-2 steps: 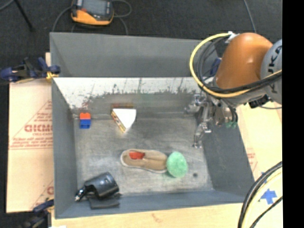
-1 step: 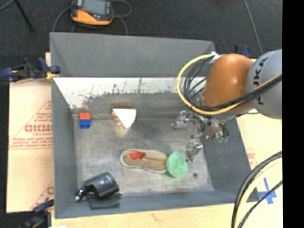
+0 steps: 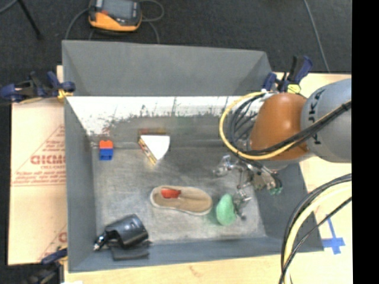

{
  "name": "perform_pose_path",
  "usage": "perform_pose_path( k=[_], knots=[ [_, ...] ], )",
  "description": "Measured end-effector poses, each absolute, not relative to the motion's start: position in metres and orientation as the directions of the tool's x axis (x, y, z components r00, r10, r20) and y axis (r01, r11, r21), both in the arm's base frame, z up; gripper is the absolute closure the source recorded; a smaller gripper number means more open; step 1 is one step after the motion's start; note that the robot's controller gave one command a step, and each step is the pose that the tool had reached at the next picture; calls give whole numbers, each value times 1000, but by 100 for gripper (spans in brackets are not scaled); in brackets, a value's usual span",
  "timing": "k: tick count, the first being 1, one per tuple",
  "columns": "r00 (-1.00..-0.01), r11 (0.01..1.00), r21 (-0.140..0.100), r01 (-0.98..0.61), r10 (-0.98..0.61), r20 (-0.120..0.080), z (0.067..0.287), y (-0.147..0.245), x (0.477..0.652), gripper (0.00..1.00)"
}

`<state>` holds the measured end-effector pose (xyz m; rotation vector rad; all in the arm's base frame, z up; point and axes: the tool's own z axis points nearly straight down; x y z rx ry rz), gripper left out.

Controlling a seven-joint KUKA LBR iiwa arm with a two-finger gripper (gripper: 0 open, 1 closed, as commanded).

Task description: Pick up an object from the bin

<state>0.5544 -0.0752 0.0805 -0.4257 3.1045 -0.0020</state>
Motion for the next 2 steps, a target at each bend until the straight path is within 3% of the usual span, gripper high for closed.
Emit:
perform_pose_path(
  k=[1, 2],
  knots=[
    [-976, 977, -8, -215, -215, -18, 70, -76, 547, 0],
    [-893, 893, -6, -449, -449, -5, 74, -36, 528, 100]
  ],
)
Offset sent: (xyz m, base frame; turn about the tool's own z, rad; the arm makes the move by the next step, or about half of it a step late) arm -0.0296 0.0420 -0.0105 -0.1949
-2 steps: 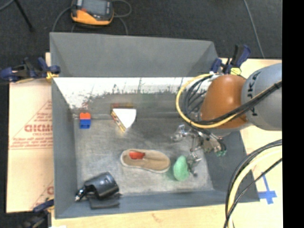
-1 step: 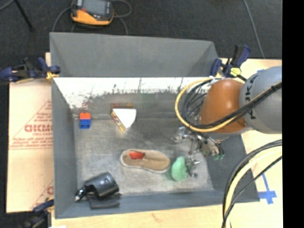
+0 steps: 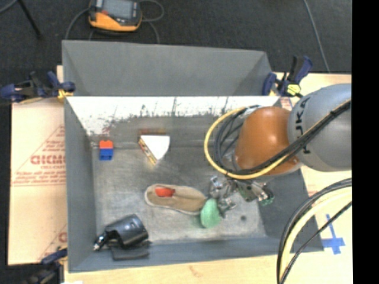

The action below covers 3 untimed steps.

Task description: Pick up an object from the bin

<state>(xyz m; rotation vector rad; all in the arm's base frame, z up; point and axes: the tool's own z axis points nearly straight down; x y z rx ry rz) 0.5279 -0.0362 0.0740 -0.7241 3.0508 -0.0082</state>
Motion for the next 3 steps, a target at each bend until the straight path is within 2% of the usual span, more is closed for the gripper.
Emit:
perform_pose_path(
  k=[1, 2, 3],
  knots=[
    [-893, 893, -7, -450, -450, -5, 74, -36, 528, 100],
    [-900, 900, 2, -435, -435, 3, 132, -25, 517, 100],
    [-872, 872, -1, -489, -489, -3, 256, -19, 502, 100]
  ],
)
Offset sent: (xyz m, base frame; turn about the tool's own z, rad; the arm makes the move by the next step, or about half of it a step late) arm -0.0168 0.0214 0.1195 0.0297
